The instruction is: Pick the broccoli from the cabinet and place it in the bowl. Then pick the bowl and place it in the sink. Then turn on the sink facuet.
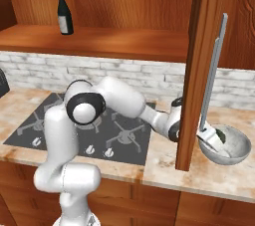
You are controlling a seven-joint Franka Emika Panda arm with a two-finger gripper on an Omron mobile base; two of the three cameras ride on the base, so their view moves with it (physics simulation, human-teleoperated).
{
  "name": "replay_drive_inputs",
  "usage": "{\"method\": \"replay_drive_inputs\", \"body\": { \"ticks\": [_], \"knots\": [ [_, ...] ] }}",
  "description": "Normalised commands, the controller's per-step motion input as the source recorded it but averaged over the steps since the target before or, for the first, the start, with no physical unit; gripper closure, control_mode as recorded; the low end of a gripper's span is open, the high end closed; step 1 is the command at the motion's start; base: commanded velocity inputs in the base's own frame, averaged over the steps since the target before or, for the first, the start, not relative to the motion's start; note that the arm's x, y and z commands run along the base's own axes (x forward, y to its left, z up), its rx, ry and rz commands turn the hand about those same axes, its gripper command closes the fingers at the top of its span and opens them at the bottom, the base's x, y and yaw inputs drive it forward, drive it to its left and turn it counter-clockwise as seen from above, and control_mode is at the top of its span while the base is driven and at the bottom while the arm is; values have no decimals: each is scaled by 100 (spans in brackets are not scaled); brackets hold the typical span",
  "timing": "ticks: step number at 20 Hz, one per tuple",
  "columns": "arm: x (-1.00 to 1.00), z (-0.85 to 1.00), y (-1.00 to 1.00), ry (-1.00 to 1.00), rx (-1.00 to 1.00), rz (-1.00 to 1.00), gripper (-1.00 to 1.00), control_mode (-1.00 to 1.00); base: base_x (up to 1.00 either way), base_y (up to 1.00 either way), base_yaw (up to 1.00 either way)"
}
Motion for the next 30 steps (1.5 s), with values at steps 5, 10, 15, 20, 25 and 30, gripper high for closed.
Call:
{"method": "replay_drive_inputs", "body": {
  "ticks": [5,10,15,20,25,30],
  "knots": [
    [25,-23,-42,0,6,2,100,-100,0,0,0],
    [8,-2,-48,0,9,0,100,-100,0,0,0],
    [0,0,-19,0,8,0,-100,-100,0,0,0],
    [0,5,13,0,2,0,-100,-100,0,0,0],
    [3,27,60,-1,-11,0,-100,-100,0,0,0],
    [8,39,60,-6,-22,3,-100,-100,0,0,0]
  ]
}}
